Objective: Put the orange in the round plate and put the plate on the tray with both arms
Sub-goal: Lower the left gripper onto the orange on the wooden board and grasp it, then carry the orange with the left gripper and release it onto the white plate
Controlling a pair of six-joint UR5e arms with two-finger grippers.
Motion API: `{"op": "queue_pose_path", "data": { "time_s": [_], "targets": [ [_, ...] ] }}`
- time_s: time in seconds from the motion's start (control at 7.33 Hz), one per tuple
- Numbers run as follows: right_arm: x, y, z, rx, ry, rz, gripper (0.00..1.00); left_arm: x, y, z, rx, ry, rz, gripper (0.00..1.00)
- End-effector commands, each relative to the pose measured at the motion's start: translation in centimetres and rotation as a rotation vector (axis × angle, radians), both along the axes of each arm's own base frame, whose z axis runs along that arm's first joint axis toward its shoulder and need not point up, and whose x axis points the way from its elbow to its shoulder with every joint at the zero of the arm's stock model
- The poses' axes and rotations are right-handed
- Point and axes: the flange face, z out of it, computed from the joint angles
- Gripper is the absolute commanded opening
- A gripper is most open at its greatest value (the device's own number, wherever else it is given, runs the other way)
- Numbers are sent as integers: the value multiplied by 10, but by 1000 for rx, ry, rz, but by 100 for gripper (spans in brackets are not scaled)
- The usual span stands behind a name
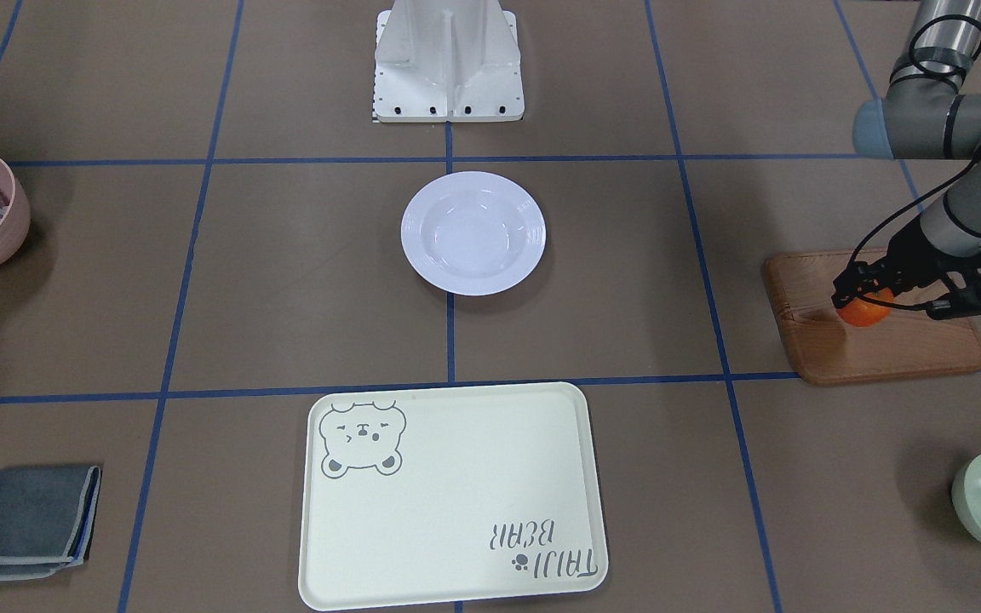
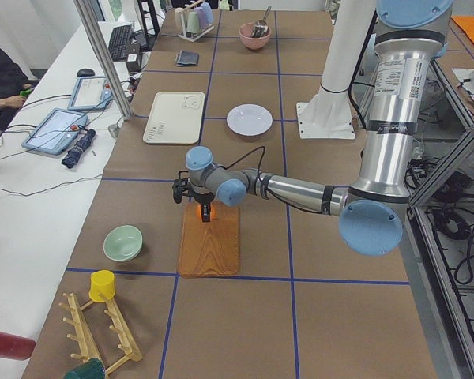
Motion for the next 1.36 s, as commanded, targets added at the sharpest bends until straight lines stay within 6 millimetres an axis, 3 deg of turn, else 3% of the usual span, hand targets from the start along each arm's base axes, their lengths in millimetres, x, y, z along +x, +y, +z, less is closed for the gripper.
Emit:
{"op": "queue_pose_path", "data": {
  "time_s": [0.0, 0.14, 0.27, 0.41, 0.68, 0.95, 1.09, 1.23],
  "targets": [
    [1, 2, -17, 25, 3, 11, 100, 9, -41, -108, -38, -15, -32, 0],
    [1, 1, -27, -6, 12, 61, 100, 28, -62, -173, -59, -21, -70, 0],
    [1, 0, -35, 7, 28, 64, 100, 69, -58, -234, -133, 10, -122, 0],
    [1, -1, -37, 10, 27, 66, 100, 138, -32, -268, -206, 29, -119, 0],
    [-9, -5, -42, 52, 25, 49, 100, 230, 16, -348, -282, 68, -172, 0],
    [-29, -5, -44, 59, 24, 8, 100, 319, 91, -367, -296, 31, -152, 0],
    [-29, -6, -44, 58, 21, 8, 100, 349, 101, -363, -287, 0, -145, 0],
    [-33, -9, -52, 64, -6, 5, 100, 376, 112, -347, -295, -19, -120, 0]
  ]
}}
